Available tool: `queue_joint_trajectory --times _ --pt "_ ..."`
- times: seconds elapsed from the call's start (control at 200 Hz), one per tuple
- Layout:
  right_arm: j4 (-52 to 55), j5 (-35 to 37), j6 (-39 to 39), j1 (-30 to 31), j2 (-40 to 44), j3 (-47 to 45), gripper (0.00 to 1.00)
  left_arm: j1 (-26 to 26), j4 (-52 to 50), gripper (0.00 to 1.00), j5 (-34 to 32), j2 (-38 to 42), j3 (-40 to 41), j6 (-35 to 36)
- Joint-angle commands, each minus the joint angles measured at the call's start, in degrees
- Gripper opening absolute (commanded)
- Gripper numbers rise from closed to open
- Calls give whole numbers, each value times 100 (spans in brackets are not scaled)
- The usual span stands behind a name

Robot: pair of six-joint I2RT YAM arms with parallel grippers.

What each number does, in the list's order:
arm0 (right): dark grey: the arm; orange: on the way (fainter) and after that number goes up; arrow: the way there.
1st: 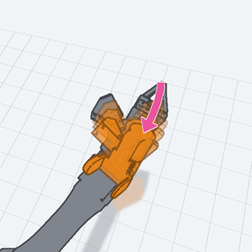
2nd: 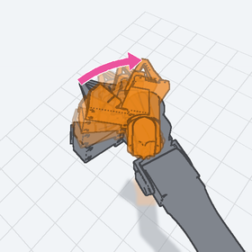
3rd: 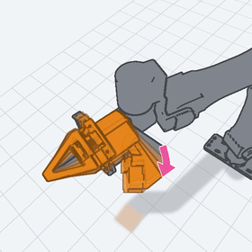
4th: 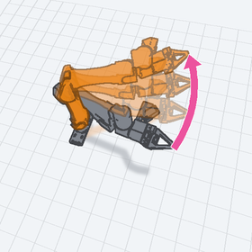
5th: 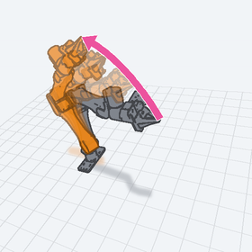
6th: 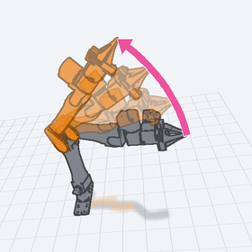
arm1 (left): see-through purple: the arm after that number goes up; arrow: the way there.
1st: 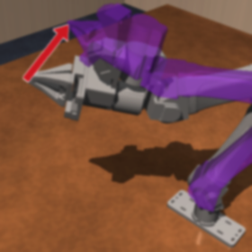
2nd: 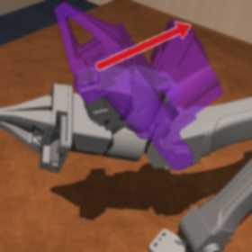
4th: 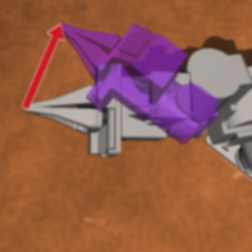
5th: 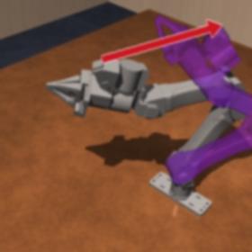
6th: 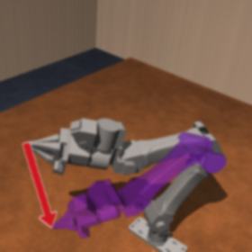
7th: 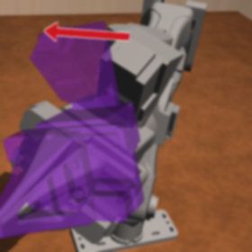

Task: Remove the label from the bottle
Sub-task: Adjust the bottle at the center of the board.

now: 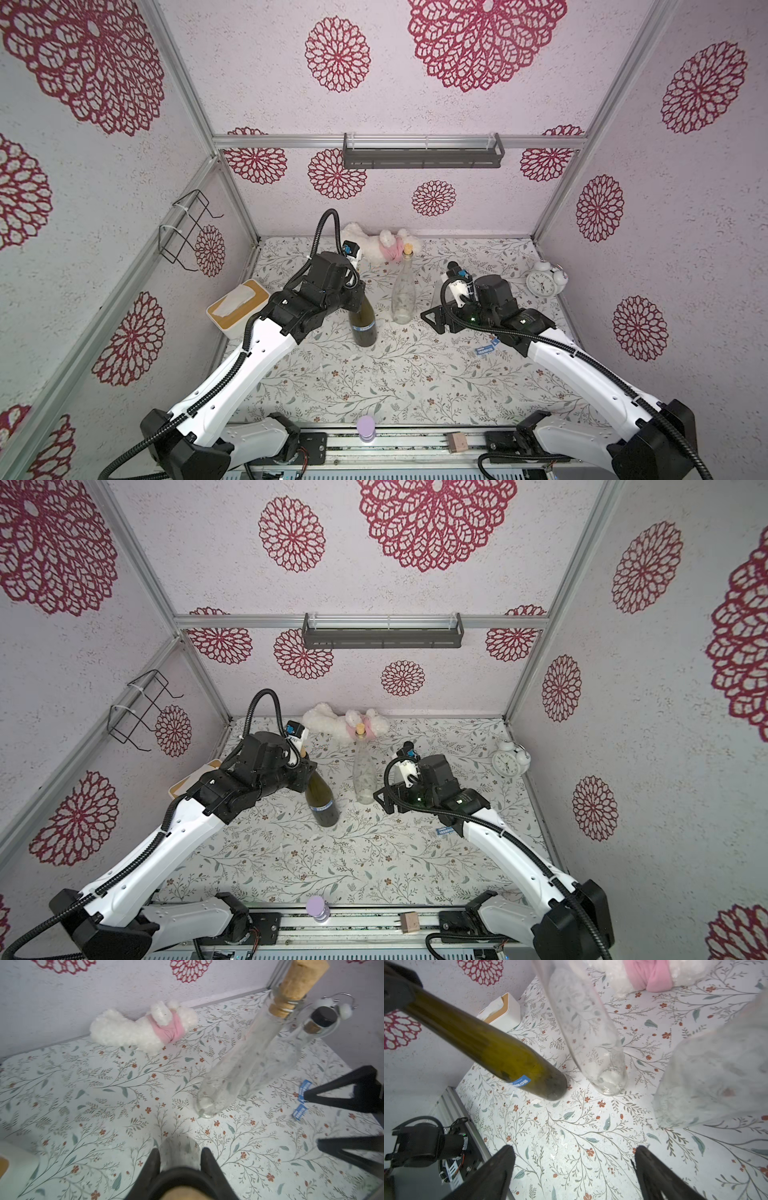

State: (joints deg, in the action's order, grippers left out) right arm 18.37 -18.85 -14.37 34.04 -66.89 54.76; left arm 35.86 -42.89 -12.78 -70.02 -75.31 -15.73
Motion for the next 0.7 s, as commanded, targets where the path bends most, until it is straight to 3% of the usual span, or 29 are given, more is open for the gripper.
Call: queue_joint_trajectory --times 0.0,0.2,0.445,0.696 --pt "-93 290 284 204 -120 278 92 530 55 22 -1693 236 -517 -881" --pt "-363 206 354 405 -335 298 93 1314 -578 22 -3068 -117 -957 -2190" --pt "-474 -55 530 428 -548 264 94 1853 -803 22 -3818 -770 -1258 -3184" --pt "-439 -265 708 371 -612 255 94 2094 -744 22 -4089 -1159 -1211 -3692"
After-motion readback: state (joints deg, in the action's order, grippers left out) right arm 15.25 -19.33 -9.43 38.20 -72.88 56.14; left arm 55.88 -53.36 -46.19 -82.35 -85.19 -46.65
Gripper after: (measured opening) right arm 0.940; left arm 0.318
